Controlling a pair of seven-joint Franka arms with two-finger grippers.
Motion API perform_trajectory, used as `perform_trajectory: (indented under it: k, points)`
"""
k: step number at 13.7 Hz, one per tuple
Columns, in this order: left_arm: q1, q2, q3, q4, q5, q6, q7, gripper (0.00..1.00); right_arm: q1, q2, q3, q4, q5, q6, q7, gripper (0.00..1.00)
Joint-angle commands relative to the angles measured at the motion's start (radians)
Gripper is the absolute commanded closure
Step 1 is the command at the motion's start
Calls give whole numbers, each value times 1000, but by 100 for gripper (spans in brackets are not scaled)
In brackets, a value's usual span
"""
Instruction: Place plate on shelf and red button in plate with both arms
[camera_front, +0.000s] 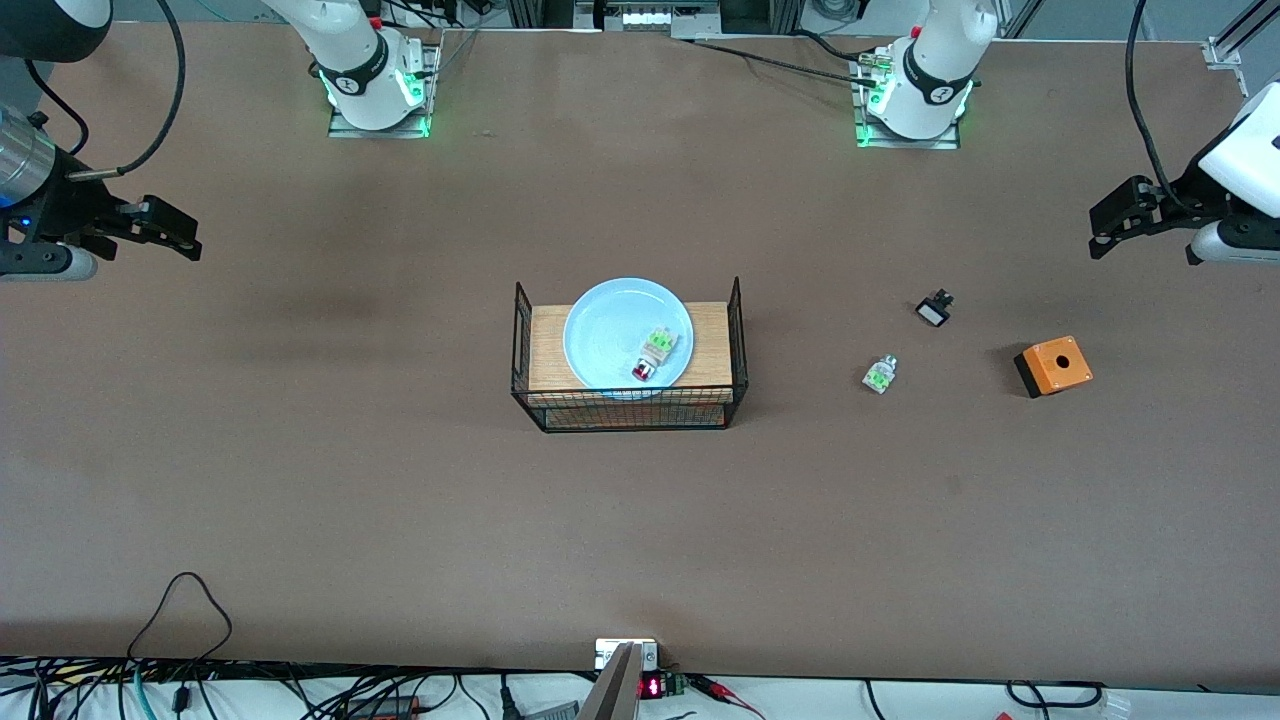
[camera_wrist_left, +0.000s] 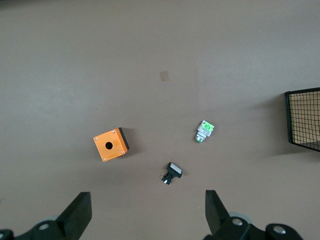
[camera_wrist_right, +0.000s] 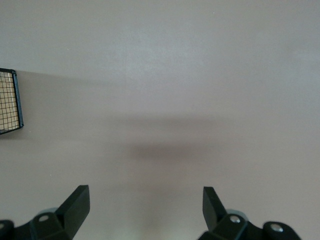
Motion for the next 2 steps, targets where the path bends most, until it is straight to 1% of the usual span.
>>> perform_trajectory:
  k: [1,2]
  points:
    - [8,15,1,37,-20,-51,20,0,-6,-17,0,-12,12,5,-17,0]
    - [8,15,1,37,-18,-56,19,0,-6,-17,0,-12,12,7,-20,0]
